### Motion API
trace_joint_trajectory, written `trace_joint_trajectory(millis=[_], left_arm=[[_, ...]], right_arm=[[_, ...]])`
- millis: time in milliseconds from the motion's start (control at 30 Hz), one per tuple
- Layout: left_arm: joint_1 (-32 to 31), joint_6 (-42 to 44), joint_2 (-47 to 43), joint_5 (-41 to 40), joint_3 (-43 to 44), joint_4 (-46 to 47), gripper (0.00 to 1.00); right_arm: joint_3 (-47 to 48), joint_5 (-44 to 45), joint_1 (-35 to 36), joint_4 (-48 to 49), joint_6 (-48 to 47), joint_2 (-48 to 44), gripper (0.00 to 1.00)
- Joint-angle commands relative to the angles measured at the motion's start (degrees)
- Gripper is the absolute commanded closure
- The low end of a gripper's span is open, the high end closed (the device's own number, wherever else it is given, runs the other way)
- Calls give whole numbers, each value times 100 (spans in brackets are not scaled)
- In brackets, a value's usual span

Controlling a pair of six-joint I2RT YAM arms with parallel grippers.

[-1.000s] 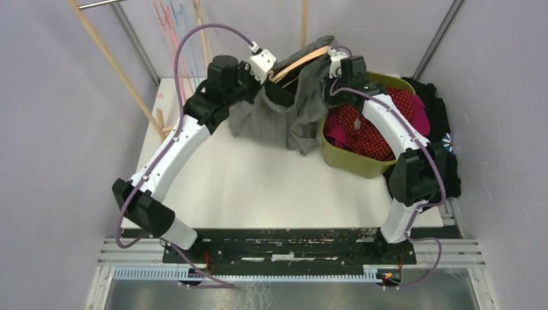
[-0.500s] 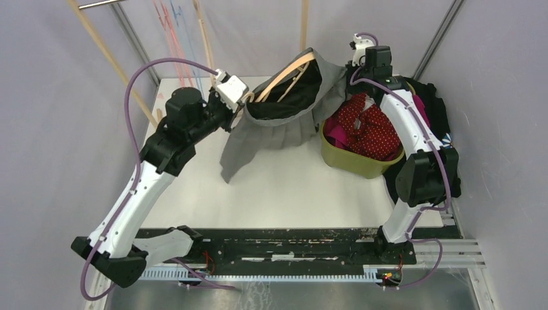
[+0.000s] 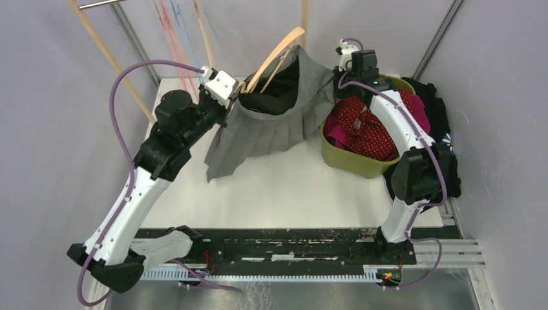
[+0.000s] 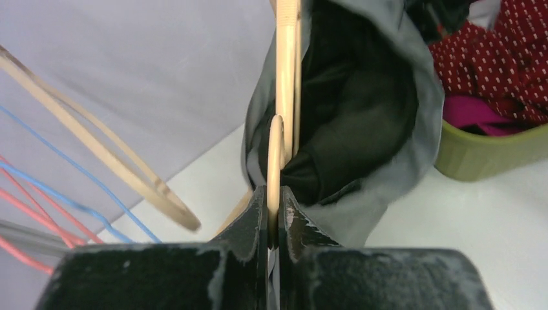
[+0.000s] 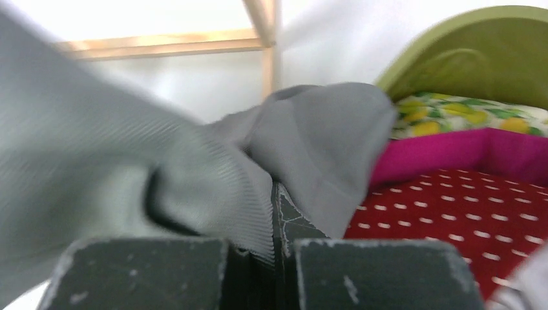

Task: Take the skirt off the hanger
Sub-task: Remove the skirt from the hanger, then place the skirt in the bin.

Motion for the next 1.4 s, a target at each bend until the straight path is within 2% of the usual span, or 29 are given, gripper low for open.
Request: trace_joint_trajectory(millis=[0,167,267,333,400,500,600,800,933,1100,1233,1367], left_arm=[[46,-108,923,-35,838,1813,97],[44,-258,2221,457,2386,2179,97],[42,-509,2607,715,2950,2324,97],[39,-612,2587,801,2951,2387,97],[44,-516,2418,747,2709,2342,97],[44,-259,1928,476,2054,2085,97],[44,-73,1462,167,1410,1732,97],[45,-167,654,-86,279,1294,97],[45,-230,350,-77,-48,1109,97],[38,-398,14,22,-391,1145,97],[43,-418,-46,5,-546,1082,97],[42,-382,-50,-8,-597,1083,97]], right_arm=[[-378,-142,813,576,416,-361,99],[-1093,-323,1877,827,682,-855,99],[-1327,-248,2044,895,719,-1108,99],[-1293,109,2000,687,441,-1287,99],[-1088,347,1821,420,138,-1523,99],[-735,220,1240,299,246,-1955,99],[127,259,792,56,101,-2249,99],[2128,1045,683,19,-553,-2239,99],[3171,2085,676,199,-1193,-1921,99],[3081,3236,575,1142,-2186,-1872,99],[2685,3685,391,1509,-2638,-1948,99],[2313,3761,8,1501,-2731,-1959,99]])
